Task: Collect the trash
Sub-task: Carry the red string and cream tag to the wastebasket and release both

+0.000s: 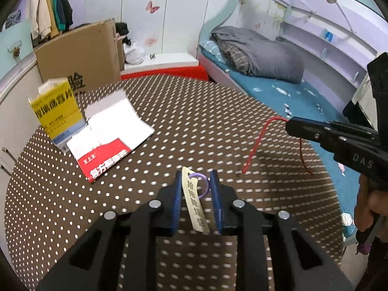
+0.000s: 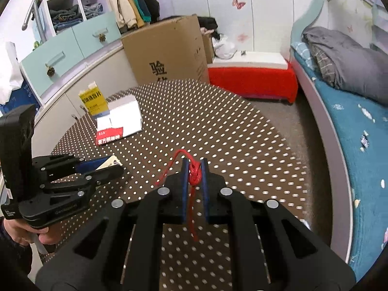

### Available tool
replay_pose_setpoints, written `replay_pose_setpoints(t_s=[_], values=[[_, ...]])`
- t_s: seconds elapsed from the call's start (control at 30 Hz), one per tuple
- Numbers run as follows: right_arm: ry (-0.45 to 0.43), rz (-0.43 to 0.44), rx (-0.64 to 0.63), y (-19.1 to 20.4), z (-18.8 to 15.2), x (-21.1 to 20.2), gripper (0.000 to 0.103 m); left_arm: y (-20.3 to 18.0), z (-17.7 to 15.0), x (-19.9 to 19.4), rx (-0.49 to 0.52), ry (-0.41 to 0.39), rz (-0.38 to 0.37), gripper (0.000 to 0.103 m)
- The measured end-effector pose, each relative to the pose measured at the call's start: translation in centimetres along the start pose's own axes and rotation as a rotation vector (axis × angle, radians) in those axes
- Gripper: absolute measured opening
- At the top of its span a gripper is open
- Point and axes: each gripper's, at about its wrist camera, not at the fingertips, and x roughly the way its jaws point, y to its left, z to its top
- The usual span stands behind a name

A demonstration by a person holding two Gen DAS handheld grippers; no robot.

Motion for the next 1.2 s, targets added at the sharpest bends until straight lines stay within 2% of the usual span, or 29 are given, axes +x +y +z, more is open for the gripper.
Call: replay_pose_setpoints(t_s=[0.4, 0.6, 0.73, 0.87, 1.07, 1.2], values=[[-0.164, -0.060, 0.074, -5.1, 0.7, -10.0, 0.010, -8.2, 3.5, -5.7, 0.089, -0.108, -0.083, 0.022], [-0.225, -0.098, 0.137, -8.9, -0.3, -14.5, 0.010, -12.0, 4.7, -6.2, 0.125, -0.137, -0.136, 0.022], [-0.232, -0.147, 0.201, -12.3, -1.5, -15.8, 0.010, -15.1, 5.5, -5.5, 0.142, -0.133, -0.170, 0.022], [-0.185, -0.183, 0.295, -16.4, -3.8, -14.5, 0.010, -18.0, 6.1, -4.4, 0.164, -0.119, -0.201, 0.022], [-0.014, -0.185, 0.473, -22.7, -9.3, -7.2, 0.010, -21.7, 6.1, -1.7, 0.197, -0.067, -0.236, 0.022], [0.079, -0.160, 0.561, -25.5, -12.5, -2.9, 0.010, -23.5, 5.9, 0.4, 0.223, -0.030, -0.239, 0.022]])
